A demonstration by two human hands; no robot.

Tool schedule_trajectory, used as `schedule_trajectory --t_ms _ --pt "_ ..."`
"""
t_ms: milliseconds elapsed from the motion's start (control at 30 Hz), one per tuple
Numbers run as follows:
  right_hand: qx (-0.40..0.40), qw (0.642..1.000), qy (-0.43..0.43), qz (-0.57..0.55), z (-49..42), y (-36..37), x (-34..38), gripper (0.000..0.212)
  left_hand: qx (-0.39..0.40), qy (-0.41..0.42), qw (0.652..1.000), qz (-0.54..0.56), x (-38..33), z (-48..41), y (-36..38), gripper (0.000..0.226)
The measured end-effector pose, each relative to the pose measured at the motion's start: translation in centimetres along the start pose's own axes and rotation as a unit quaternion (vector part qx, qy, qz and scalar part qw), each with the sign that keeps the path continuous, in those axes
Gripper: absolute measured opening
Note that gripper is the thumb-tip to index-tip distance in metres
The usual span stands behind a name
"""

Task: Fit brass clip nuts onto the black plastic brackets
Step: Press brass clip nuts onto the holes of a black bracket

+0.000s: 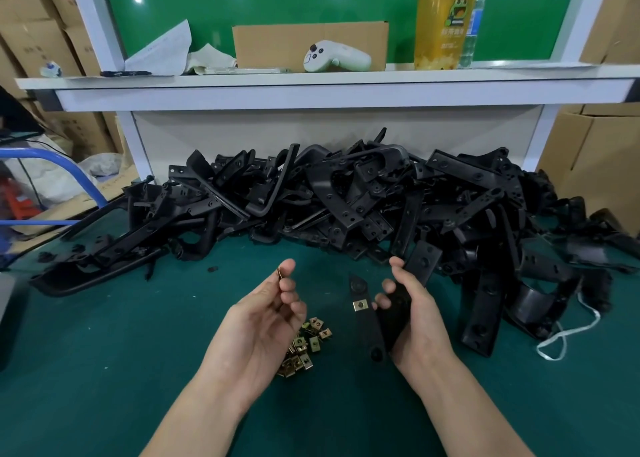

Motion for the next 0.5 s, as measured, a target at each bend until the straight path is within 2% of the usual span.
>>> schedule_trajectory --t_ms 100,333,500 --pt "0.000 1.000 0.000 -0.002 0.03 0.01 0.01 0.014 -0.004 0.014 1.000 -0.013 0.00 -0.03 0.14 0.029" --pt "-0.002 1.000 0.005 0.003 0.17 0.03 0.11 0.016 0.002 0.104 0.989 -0.105 -0.19 0.25 0.48 0.029" --pt "-0.005 1.000 0.005 0.001 0.15 -0.03 0.14 0.013 0.012 0.117 0.984 -0.136 0.27 0.46 0.62 0.034"
Point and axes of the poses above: each hand's wrist, its own z-axis away from the middle knuckle, its own y-axis out of the palm, x = y × z, the point moved 3 cm from there along -z, towards the middle knuckle, and after that the axes turned 15 degrees about -x, right-handed, at the moved point
